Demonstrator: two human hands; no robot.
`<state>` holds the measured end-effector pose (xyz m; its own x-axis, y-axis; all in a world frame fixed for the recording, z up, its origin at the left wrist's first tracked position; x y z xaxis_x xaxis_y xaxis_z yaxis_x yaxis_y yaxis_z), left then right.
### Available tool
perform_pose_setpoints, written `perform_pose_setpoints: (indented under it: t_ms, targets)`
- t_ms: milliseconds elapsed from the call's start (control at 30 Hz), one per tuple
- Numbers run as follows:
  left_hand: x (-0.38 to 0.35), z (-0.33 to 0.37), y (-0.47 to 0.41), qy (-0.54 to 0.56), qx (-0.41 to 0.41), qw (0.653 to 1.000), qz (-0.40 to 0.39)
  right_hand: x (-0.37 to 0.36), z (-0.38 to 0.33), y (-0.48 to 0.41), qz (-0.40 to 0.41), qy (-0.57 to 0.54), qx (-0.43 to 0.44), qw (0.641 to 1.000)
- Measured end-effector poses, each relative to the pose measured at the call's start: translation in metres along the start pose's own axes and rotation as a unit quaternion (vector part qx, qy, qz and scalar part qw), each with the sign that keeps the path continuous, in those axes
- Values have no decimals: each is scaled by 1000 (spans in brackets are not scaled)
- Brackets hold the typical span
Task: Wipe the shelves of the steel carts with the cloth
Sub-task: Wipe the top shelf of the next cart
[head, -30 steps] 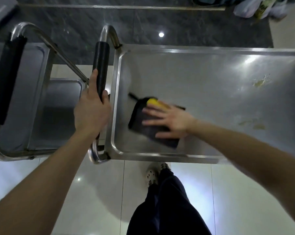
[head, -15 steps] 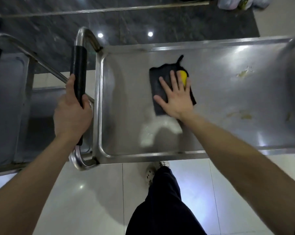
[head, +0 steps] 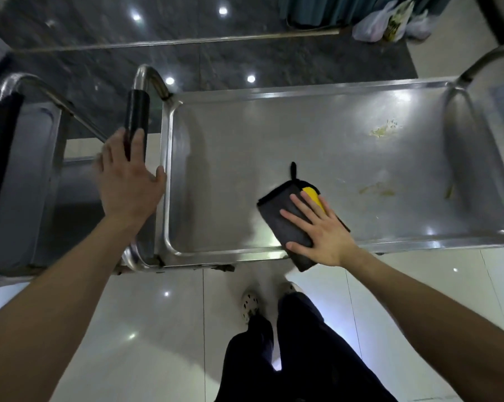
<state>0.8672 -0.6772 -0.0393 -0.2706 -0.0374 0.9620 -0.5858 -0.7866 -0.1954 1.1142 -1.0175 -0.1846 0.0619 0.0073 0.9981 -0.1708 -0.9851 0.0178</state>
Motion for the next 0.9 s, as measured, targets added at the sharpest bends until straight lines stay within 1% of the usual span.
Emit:
perform_pose_setpoints:
  t_ms: [33,67,100,133,200,233,300,333,400,467,533,633,700,767,800,833,900]
  targets:
    - [1,12,2,-28,-47,998,0,2,17,13,-11,7,-20,1000]
    - [-2,28,6,-34,-93,995,-13,3,30,23,-20,11,-38,999]
    - [-11,48,10,-18,-122,991,-46,3,37,29,-27,15,-52,998]
    - [-24,71,13,9,-130,987,-97,3,39,32,-31,17,-60,998]
    - [-54,128,18,56,-114,969,-214,3,37,32,-24,12,-67,997]
    - [-69,158,18,69,-106,958,-257,3,35,32,-11,1,-65,998]
    - [-97,215,10,95,-74,948,-294,3,32,33,34,-33,-51,998]
    - [-108,241,3,106,-53,946,-301,4,35,33,54,-49,-37,997]
    - [-127,283,-13,109,-7,944,-311,2,43,36,58,-75,15,995]
    - [-144,315,-29,81,38,941,-327,-3,60,40,33,-71,91,993]
    - [-160,337,-38,50,45,935,-347,-8,87,44,2,-48,173,984]
    - [-178,342,-41,14,46,926,-374,-7,141,47,-15,-59,268,961]
    - [-183,331,-43,-4,61,911,-409,-4,185,34,-15,-51,292,955]
    - [-186,322,-44,-40,46,895,-442,1,236,4,-10,-32,263,964]
    - [-187,320,-44,-60,37,891,-449,4,265,-15,-7,-20,226,974]
    - [-188,321,-44,-75,32,890,-448,8,295,-34,-8,-11,172,985]
    - [-190,326,-45,-80,30,897,-434,14,356,-65,-20,-14,15,1000]
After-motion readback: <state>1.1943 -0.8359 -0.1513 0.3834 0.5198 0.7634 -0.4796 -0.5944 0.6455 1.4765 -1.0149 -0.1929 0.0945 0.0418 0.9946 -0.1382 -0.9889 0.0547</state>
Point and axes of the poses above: each hand's wrist, its own y-axis away from the middle knuckle, its own x-axis out of the back of the hand, z = x × y, the point moved 6 cm from there along -y, towards the middle knuckle, and after that the axes turned 6 degrees about y, right-handed, at the moved point
